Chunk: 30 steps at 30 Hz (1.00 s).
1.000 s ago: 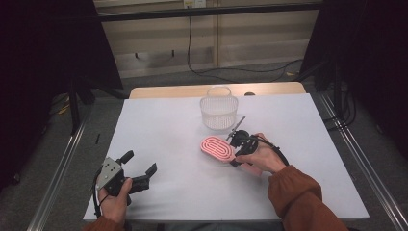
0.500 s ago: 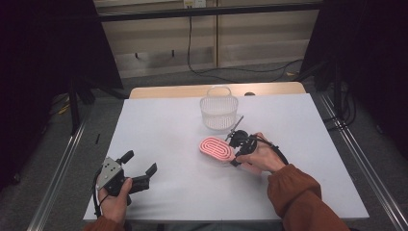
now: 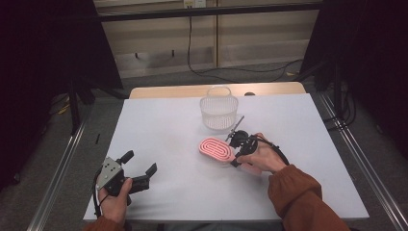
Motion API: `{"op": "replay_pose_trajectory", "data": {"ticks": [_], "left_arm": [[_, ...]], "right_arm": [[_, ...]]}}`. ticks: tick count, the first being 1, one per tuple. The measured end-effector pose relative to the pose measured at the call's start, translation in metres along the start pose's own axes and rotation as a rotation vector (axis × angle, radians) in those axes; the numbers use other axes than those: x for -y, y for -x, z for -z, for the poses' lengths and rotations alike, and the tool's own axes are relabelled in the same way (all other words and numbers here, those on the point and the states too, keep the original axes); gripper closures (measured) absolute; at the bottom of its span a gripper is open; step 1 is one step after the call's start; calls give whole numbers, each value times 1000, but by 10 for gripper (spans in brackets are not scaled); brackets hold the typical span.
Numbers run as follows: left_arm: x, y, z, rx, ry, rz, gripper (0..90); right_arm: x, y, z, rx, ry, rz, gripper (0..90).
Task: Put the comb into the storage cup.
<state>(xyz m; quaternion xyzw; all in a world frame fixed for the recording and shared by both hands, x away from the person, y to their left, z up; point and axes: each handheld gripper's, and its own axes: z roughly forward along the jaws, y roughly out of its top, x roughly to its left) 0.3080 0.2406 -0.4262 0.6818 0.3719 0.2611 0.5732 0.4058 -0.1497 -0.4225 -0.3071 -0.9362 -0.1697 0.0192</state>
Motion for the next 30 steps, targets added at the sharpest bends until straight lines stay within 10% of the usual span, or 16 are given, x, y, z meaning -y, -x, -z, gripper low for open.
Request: {"op": "replay_pose_trajectory", "data": {"ticks": [30], "left_arm": [[0,0,0,-1,1,0,27]], "right_arm": [[8,-1,23,3,119,-22,704]]}}
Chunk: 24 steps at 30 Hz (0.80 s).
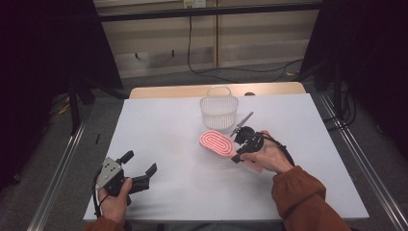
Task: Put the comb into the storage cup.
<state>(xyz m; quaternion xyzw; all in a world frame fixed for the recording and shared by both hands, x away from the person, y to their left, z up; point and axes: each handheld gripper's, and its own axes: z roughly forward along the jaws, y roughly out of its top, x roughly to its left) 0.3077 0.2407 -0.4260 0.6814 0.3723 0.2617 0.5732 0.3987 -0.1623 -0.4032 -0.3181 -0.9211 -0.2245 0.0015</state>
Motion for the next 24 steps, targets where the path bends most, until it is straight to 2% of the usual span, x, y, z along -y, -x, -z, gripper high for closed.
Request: {"op": "replay_pose_trajectory", "data": {"ticks": [24], "left_arm": [[0,1,0,4,-2,-3,27]], "right_arm": [[11,2,18,45,168,-14,704]]}}
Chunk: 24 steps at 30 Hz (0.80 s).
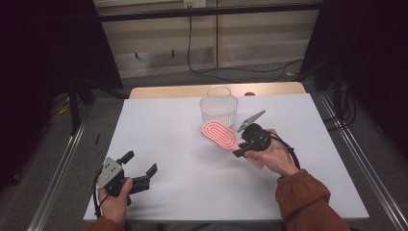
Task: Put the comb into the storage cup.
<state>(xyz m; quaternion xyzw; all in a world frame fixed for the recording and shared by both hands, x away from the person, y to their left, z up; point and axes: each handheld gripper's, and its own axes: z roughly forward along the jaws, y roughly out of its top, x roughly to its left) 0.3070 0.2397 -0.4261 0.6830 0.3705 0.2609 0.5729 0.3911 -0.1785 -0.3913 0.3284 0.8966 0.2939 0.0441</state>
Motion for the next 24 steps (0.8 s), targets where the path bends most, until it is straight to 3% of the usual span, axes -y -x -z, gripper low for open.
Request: {"op": "replay_pose_trajectory", "data": {"ticks": [9,13,24], "left_arm": [[0,0,0,-1,0,3,27],[0,0,0,1,0,2,27],[0,0,0,2,-4,-2,27]], "right_arm": [[2,0,10,23,84,-7,704],[3,0,10,32,94,-12,703],[4,3,19,60,181,-50,704]]}}
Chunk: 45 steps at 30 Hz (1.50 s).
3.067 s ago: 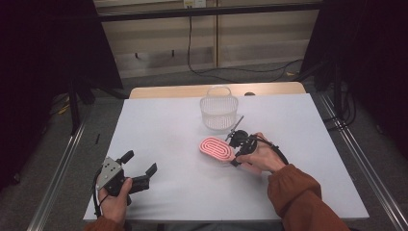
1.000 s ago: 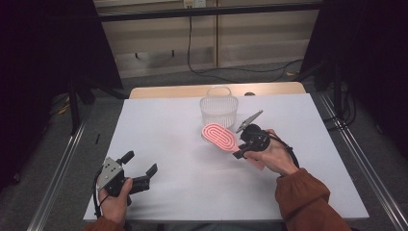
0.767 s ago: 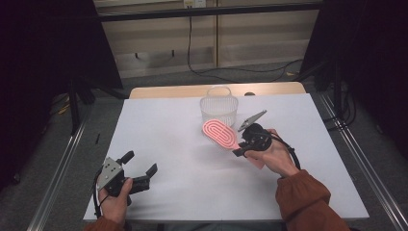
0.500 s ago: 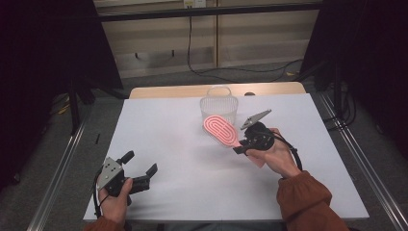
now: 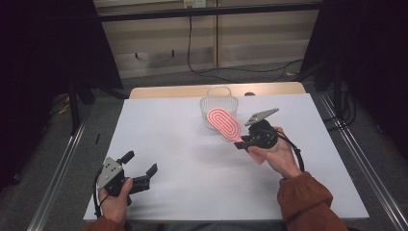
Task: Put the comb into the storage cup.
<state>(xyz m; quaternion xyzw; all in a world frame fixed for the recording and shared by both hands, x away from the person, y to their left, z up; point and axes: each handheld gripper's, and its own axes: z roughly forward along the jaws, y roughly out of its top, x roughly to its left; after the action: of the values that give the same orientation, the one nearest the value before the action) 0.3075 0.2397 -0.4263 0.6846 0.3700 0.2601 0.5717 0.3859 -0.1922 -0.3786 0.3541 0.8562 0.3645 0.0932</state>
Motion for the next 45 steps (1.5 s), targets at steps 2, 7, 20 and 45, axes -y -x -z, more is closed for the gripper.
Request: {"op": "replay_pose_trajectory", "data": {"ticks": [2,7,20,45], "left_arm": [[0,0,0,0,-1,-3,27],[0,0,0,0,2,2,27],[0,1,0,-4,4,-3,27],[0,1,1,-3,9,-1,27]], "right_arm": [[0,1,2,6,13,-2,704],[0,2,4,14,41,-11,704],[1,4,9,51,116,-34,704],[0,8,16,83,274,-36,703]]}}
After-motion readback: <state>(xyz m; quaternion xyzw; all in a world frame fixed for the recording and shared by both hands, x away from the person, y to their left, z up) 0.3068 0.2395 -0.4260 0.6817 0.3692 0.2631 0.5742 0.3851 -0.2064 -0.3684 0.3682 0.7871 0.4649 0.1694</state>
